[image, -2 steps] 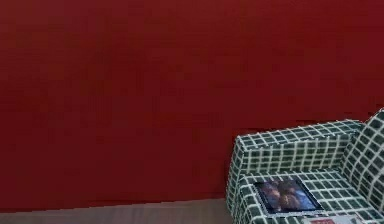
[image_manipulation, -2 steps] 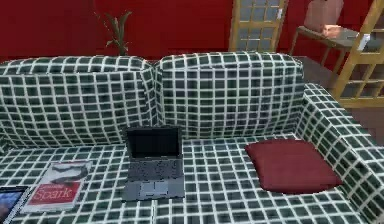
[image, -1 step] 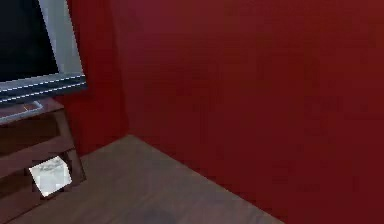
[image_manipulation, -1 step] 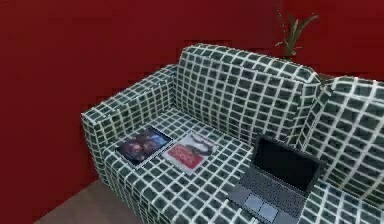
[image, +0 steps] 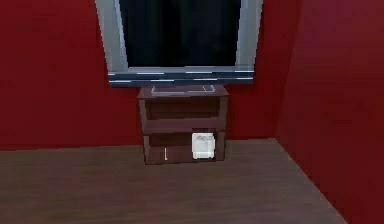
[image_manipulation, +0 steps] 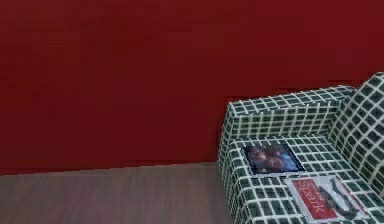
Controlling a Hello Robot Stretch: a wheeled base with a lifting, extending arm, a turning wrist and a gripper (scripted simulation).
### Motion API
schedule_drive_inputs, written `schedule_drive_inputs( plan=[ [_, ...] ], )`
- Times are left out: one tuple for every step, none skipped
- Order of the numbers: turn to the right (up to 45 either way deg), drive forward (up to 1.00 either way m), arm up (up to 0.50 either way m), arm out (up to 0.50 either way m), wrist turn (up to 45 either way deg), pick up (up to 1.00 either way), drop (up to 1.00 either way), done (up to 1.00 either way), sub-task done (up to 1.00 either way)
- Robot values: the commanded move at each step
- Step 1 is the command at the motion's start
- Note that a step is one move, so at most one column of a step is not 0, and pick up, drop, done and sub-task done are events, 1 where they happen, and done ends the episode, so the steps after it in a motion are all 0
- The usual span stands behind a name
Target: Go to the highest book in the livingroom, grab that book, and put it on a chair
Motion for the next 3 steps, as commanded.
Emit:
schedule_drive_inputs(
  plan=[
    [-6.0,0.0,0.0,0.0,0.0,0.0,0.0,0.0,0.0],
    [0.0,0.1,0.0,0.0,0.0,0.0,0.0,0.0,0.0],
    [45.0,0.0,0.0,0.0,0.0,0.0,0.0,0.0,0.0]
  ],
)
